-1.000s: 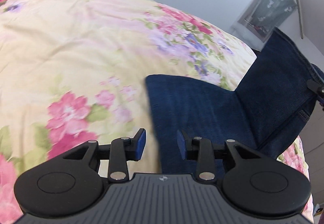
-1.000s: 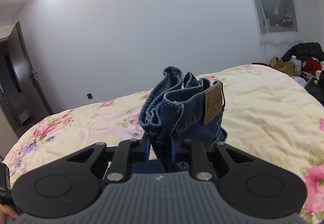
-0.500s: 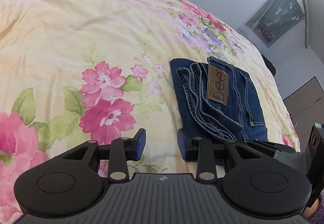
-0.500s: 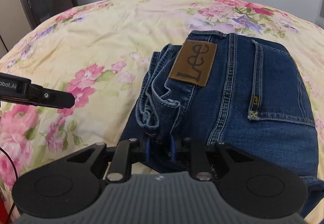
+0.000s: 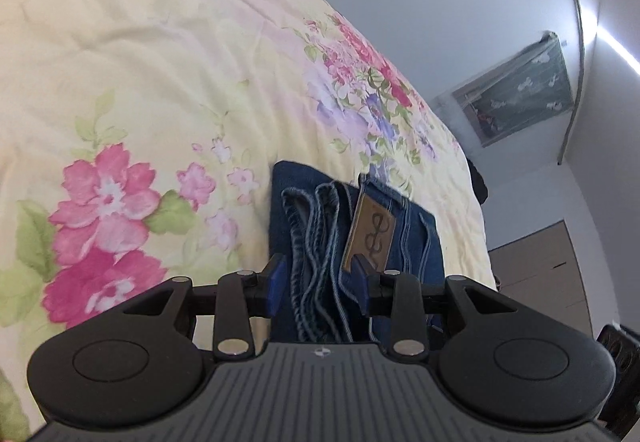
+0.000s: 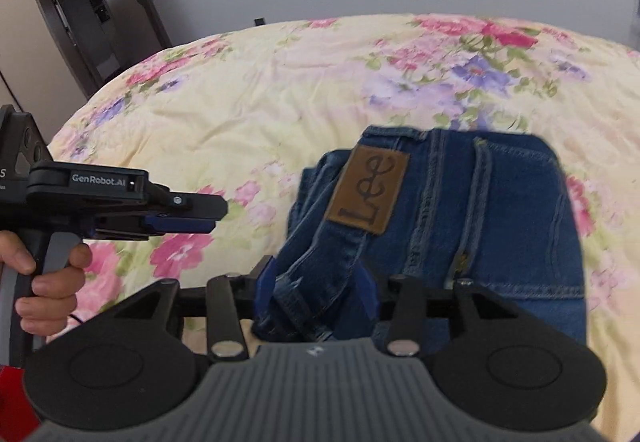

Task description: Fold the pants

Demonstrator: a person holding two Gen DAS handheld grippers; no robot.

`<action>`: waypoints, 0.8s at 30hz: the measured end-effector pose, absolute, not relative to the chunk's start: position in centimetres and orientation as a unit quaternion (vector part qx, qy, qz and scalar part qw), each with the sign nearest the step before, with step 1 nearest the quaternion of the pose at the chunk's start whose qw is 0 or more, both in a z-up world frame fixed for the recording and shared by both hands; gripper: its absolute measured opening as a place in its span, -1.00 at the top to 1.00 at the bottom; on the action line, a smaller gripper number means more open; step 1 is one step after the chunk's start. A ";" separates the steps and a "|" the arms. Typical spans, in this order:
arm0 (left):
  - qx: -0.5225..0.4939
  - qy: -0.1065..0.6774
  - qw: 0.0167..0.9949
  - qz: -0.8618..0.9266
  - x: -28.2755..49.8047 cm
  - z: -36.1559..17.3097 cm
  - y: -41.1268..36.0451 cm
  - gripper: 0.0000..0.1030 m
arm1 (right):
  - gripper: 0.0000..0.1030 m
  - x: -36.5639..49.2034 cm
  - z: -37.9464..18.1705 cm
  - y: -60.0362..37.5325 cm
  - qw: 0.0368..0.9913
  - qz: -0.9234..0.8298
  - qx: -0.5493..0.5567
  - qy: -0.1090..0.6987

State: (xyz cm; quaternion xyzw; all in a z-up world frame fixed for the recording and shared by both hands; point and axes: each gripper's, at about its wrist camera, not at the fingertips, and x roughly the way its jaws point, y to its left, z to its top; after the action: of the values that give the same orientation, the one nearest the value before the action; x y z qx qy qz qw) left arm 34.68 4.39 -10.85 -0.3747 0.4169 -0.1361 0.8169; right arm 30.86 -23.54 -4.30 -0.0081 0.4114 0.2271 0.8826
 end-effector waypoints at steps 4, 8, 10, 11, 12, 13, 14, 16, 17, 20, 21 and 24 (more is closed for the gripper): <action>-0.393 0.417 0.808 -0.137 38.5 -12.2 3.4 0.12 | 0.57 34.0 -5.4 -25.1 0.897 0.177 -0.014 0.405; -0.384 0.443 0.798 -0.137 41.6 -14.5 2.2 0.13 | 0.67 35.6 -7.1 -26.2 0.893 0.177 0.005 0.413; -0.370 0.444 0.801 -0.152 42.5 -14.8 1.5 0.49 | 0.70 35.6 -8.4 -26.2 0.887 0.183 0.007 0.424; -0.358 0.436 0.809 -0.164 42.8 -14.4 1.1 0.51 | 0.70 35.5 -9.0 -26.1 0.886 0.184 0.007 0.426; -0.344 0.425 0.818 -0.177 43.1 -13.9 0.7 0.55 | 0.70 35.3 -9.5 -26.2 0.886 0.186 0.007 0.424; -0.332 0.414 0.825 -0.194 43.2 -13.3 0.3 0.56 | 0.70 35.1 -9.9 -26.3 0.888 0.189 0.006 0.419; -0.315 0.405 0.832 -0.209 43.2 -12.7 -0.2 0.56 | 0.70 35.0 -10.1 -26.4 0.889 0.191 0.008 0.416; -0.261 0.384 0.858 -0.221 42.7 -11.7 -1.4 0.55 | 0.69 35.1 -10.4 -26.9 0.889 0.191 0.025 0.415; -0.236 0.378 0.867 -0.223 42.3 -11.5 -1.8 0.56 | 0.69 35.2 -10.5 -27.0 0.888 0.192 0.033 0.417; -0.197 0.410 0.874 -0.171 42.2 -12.4 -1.4 0.58 | 0.69 35.2 -10.6 -27.1 0.886 0.195 0.037 0.419; -0.198 0.426 0.871 -0.143 42.5 -13.0 -0.6 0.47 | 0.69 35.2 -10.6 -26.9 0.886 0.195 0.033 0.419; -0.208 0.431 0.874 -0.080 42.6 -13.3 1.8 0.38 | 0.69 35.2 -10.7 -26.7 0.887 0.191 0.031 0.420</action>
State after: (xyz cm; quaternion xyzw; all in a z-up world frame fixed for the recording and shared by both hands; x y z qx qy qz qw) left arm 42.56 1.81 -13.31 -0.2076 0.4313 -0.0802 0.8743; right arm 35.21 -26.72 -10.68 0.0307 0.4197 0.1909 0.8868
